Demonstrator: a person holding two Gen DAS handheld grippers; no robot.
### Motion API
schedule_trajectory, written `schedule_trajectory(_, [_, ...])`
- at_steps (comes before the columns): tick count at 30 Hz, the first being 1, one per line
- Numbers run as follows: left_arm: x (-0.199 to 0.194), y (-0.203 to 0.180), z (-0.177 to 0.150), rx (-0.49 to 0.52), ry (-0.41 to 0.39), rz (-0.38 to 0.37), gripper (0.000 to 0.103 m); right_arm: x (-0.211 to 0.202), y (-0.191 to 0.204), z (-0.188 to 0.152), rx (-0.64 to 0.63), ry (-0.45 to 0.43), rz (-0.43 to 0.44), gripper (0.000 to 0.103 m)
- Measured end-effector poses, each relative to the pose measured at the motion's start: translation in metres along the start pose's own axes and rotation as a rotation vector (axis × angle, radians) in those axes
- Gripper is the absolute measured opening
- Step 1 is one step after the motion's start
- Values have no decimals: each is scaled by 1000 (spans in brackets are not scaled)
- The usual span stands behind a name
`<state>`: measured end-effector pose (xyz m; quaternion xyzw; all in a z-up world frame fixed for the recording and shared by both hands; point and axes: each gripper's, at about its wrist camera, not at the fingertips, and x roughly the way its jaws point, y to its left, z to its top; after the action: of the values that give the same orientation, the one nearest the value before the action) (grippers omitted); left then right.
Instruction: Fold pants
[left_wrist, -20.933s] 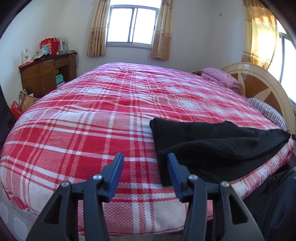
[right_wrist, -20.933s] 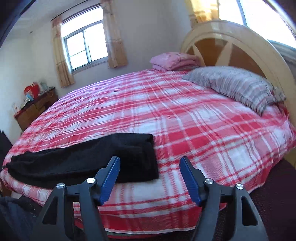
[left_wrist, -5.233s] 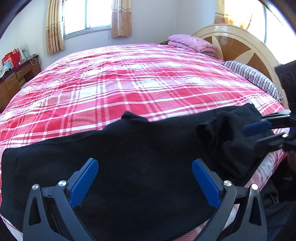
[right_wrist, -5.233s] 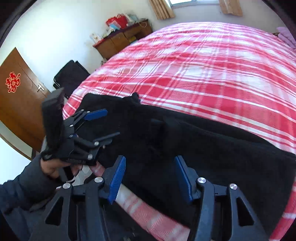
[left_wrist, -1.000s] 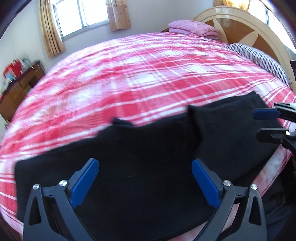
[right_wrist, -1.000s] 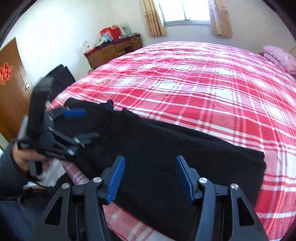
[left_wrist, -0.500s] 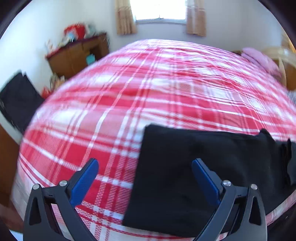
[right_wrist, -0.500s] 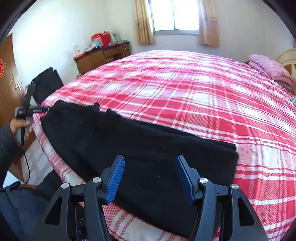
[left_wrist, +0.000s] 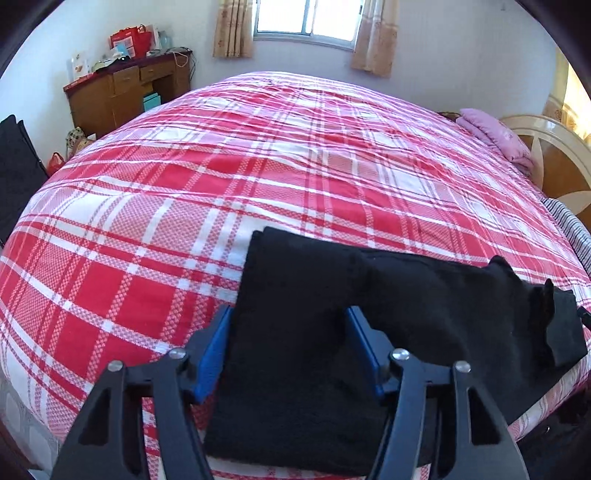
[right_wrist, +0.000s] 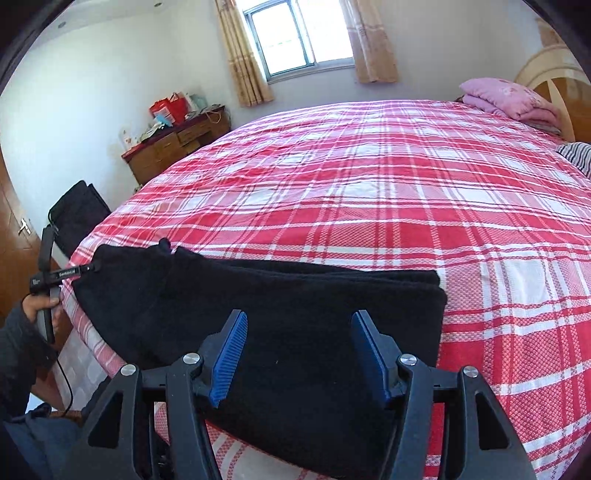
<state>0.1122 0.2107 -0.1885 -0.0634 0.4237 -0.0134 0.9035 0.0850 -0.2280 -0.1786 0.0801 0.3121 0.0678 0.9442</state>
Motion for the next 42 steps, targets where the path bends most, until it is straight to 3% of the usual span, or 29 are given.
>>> schedule_trajectory(2, [-2, 4, -1, 15, -2, -8, 49, -1, -2, 0, 11, -7, -1, 61])
schedule_trajectory(3, [-5, 6, -1, 11, -3, -22, 39, -2, -3, 0, 17, -10, -2, 61])
schedule_trajectory(4, [-7, 10, 0, -12, 0, -68, 26, -2, -4, 0, 19, -12, -3, 61])
schedule_trajectory(5, [-8, 12, 0, -36, 5, -107, 26, -3, -5, 0, 21, -14, -4, 61])
schedule_trajectory(12, [-32, 3, 9, -49, -19, -140, 24, -10, -11, 2, 33, -30, -21, 61])
schedule_trajectory(21, [-82, -39, 28, -22, -115, -291, 23, -19, -18, 6, 53, -48, -37, 62])
schedule_trajectory(32, [-111, -123, 47, 90, -169, -465, 22, -29, -22, 12, 60, -70, -47, 63])
schedule_trajectory(42, [-123, -208, 64, 220, -160, -599, 23, -52, -45, 13, 87, -99, -99, 64])
